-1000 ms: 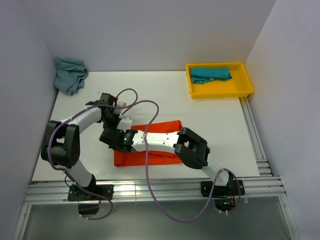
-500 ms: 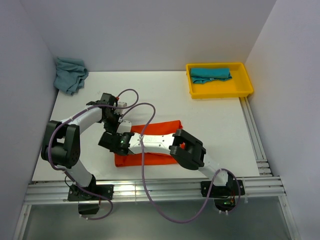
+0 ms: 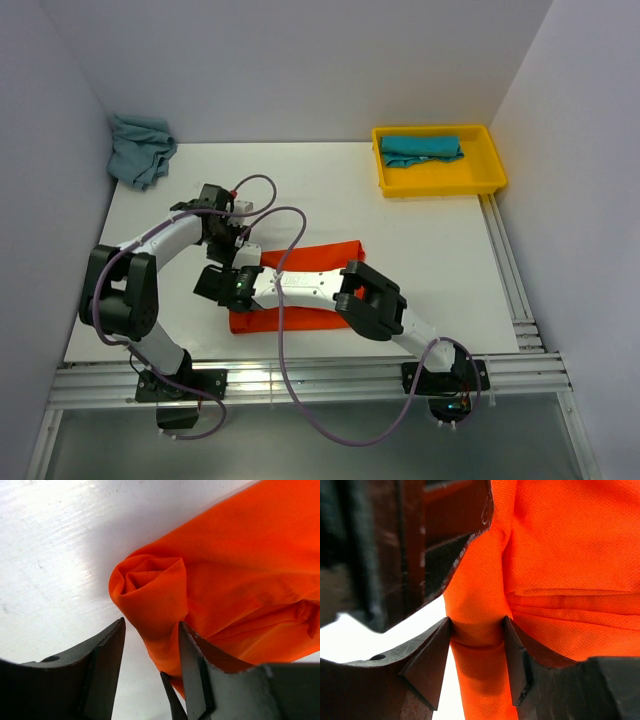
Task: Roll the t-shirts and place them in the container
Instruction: Roll the tshirt
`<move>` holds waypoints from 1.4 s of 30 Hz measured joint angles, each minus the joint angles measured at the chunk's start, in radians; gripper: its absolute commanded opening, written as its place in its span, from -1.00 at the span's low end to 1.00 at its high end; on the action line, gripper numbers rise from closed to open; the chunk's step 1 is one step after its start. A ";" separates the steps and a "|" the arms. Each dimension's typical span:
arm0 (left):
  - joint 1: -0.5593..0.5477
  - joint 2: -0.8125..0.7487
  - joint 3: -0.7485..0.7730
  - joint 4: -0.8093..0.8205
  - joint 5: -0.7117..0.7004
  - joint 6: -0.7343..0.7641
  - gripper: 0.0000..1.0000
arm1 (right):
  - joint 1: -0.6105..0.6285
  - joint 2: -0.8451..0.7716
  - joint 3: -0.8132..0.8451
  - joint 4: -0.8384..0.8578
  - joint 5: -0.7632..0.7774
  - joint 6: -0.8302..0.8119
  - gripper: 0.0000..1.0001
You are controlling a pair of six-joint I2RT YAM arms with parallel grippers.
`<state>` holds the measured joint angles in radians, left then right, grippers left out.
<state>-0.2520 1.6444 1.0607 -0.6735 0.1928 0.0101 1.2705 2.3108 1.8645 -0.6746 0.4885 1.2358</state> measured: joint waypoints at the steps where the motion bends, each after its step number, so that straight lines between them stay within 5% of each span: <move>1: 0.000 -0.005 0.000 0.002 0.000 0.000 0.05 | 0.000 0.000 0.000 0.000 -0.001 -0.001 0.01; 6: 0.002 -0.036 0.001 0.005 -0.005 -0.013 0.08 | -0.001 -0.001 -0.012 0.018 -0.009 -0.015 -0.60; 9: 0.013 -0.060 0.001 0.016 -0.006 -0.026 0.08 | -0.002 -0.029 -0.068 0.082 -0.023 -0.019 -0.77; 27: 0.141 -0.108 -0.029 0.053 0.126 -0.037 0.05 | -0.128 -0.239 -0.755 1.059 -0.367 0.131 -0.86; 42: 0.139 -0.018 -0.038 0.056 0.196 -0.030 0.02 | -0.183 -0.143 -0.924 1.552 -0.503 0.290 -0.84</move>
<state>-0.1131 1.6260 1.0229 -0.6170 0.3885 -0.0200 1.0870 2.1681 0.9401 0.8772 -0.0147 1.5253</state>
